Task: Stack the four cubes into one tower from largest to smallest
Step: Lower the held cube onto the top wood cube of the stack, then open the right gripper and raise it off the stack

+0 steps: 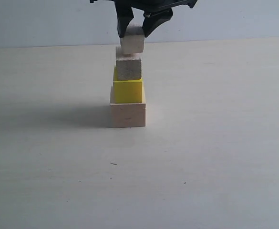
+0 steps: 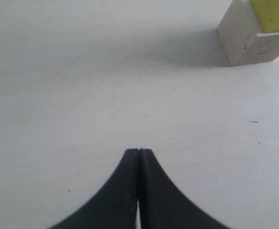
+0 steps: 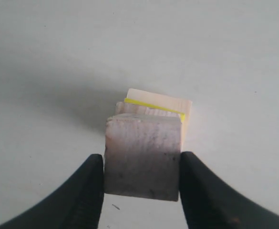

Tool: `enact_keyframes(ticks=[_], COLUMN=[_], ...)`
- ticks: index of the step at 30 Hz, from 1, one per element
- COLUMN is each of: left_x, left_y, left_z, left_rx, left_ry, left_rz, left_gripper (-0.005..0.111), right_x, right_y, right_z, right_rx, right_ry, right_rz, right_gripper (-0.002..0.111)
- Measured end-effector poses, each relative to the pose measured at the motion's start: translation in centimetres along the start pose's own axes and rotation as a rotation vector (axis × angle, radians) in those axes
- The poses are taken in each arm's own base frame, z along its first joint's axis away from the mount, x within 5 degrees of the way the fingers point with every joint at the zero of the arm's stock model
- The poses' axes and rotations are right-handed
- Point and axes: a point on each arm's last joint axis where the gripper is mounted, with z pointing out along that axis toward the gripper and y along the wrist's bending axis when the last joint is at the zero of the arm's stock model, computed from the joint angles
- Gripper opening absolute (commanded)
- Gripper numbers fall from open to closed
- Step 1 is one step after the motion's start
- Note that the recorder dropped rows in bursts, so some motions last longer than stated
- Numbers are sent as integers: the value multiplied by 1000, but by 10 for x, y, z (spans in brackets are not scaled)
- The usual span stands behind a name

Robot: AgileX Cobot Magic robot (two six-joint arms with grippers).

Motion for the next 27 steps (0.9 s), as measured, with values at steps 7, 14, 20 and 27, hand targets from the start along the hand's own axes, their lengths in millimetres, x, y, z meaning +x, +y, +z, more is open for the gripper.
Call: enact_keyframes(ticks=[7, 14, 20, 27], left_x=[0, 0, 0, 0], left_y=[0, 0, 0, 0], left_z=[0, 0, 0, 0], left_rx=[0, 0, 0, 0], left_ry=[0, 0, 0, 0], left_rz=[0, 0, 0, 0], left_gripper=[0, 0, 0, 0], right_x=[1, 1, 0, 0], right_y=[2, 2, 2, 2], right_z=[0, 4, 12, 12], right_rx=[-21, -19, -20, -20], right_ry=[9, 18, 25, 25], right_rz=[15, 29, 33, 33], right_gripper=[0, 0, 0, 0])
